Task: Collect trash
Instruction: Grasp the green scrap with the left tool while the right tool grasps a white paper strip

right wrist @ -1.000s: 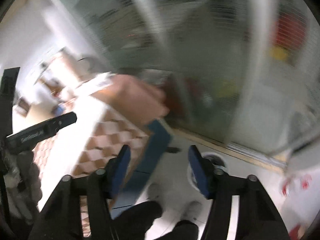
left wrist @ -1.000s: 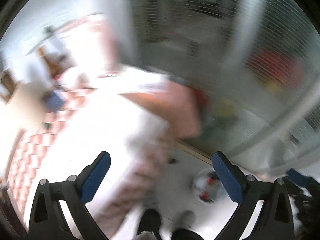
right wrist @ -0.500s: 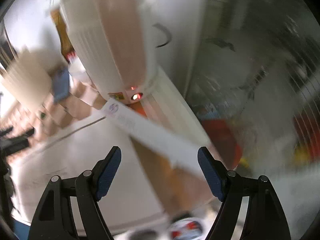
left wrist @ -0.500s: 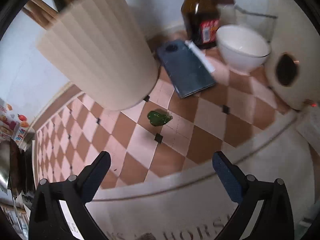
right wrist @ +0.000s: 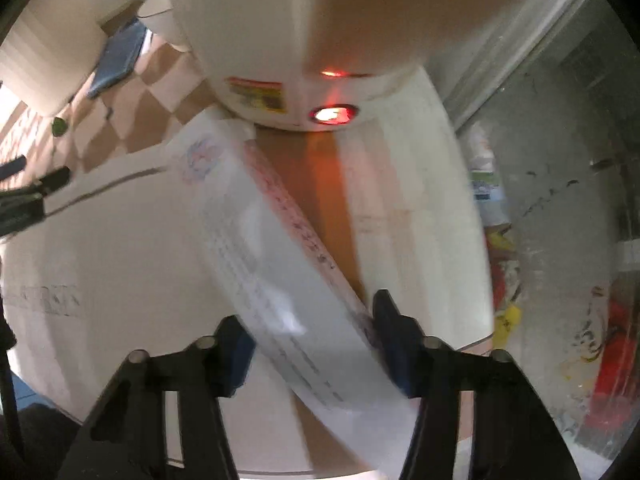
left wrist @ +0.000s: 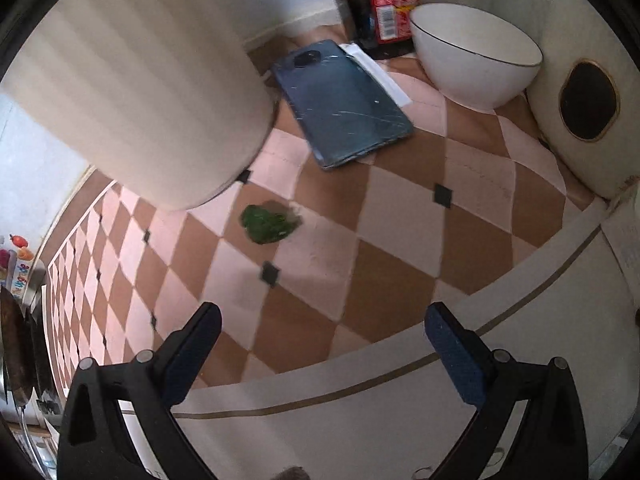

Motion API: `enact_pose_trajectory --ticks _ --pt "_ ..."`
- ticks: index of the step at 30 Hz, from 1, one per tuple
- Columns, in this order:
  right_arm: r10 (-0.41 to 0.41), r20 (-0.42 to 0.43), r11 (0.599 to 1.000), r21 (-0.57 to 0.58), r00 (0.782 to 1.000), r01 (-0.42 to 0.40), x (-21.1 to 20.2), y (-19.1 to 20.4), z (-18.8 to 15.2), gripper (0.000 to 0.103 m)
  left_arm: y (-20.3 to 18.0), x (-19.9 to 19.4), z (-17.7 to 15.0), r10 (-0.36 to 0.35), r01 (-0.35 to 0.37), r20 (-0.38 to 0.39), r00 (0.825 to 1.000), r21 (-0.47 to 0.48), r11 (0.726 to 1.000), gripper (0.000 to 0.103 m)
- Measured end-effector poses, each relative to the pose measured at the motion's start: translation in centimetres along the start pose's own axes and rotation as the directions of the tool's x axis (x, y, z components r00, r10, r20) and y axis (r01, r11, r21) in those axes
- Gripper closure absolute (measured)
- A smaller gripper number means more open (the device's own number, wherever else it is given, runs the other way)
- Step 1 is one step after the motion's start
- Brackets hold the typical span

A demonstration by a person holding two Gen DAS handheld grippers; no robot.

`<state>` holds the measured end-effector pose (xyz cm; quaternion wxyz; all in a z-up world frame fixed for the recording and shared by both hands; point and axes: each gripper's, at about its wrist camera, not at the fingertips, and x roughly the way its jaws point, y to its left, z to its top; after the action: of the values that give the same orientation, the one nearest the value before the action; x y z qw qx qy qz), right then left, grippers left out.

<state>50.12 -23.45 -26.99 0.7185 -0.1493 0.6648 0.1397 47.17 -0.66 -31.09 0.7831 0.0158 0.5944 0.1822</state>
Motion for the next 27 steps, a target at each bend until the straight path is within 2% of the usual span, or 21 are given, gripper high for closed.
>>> enact_pose_trajectory --ticks 3,7,9,11,12,14,15,16,18,23,27 --pt "0.101 0.011 0.993 0.053 0.995 -0.101 -1.1 1.7 -1.0 0.061 2.6 -0.1 -0.3 -0.009 0.010 0.017 1.000 -0.058 0.998 0.000" --pt "0.166 0.015 0.977 0.132 0.986 -0.167 -1.5 4.1 -2.3 0.061 6.2 1.5 0.4 -0.043 0.044 0.007 0.999 -0.127 0.991 0.000" --pt "0.139 0.024 0.979 0.149 0.990 -0.141 -1.5 5.6 -2.8 0.061 7.1 2.3 1.1 -0.079 0.080 0.009 0.997 -0.130 0.988 0.000" --pt "0.076 0.048 0.985 0.150 0.996 -0.082 -1.5 6.3 -3.1 0.061 7.5 3.1 2.0 -0.114 0.116 0.024 0.993 -0.123 0.986 0.000" --pt "0.062 0.057 0.985 0.155 0.996 -0.071 -1.6 6.6 -3.0 0.061 7.6 3.3 2.5 -0.130 0.133 0.034 0.991 -0.117 0.984 0.004" --pt "0.065 0.069 0.982 0.175 0.995 -0.076 -1.9 6.6 -3.1 0.061 7.7 3.7 3.4 -0.142 0.146 0.051 0.989 -0.102 0.984 0.017" --pt "0.065 0.073 0.980 0.181 0.995 -0.077 -1.9 6.7 -3.1 0.061 7.7 3.9 3.7 -0.143 0.147 0.054 0.988 -0.096 0.984 0.034" --pt "0.064 0.075 0.980 0.184 0.995 -0.077 -2.0 6.7 -3.1 0.061 7.2 3.9 4.0 -0.149 0.153 0.051 0.988 -0.087 0.984 0.058" --pt "0.059 0.078 0.980 0.184 0.995 -0.073 -2.4 6.4 -3.4 0.061 7.3 3.9 4.5 -0.187 0.192 0.062 0.980 -0.081 0.978 0.078" --pt "0.081 0.115 0.970 0.220 0.990 -0.105 -2.3 6.9 -4.5 0.062 6.9 2.6 3.9 -0.153 0.155 0.082 0.985 -0.018 0.988 0.079" --pt "0.104 0.183 0.954 0.258 0.978 -0.149 -4.2 5.8 -7.0 0.063 6.3 -1.4 2.0 -0.156 0.153 0.131 0.979 0.030 0.988 0.079"
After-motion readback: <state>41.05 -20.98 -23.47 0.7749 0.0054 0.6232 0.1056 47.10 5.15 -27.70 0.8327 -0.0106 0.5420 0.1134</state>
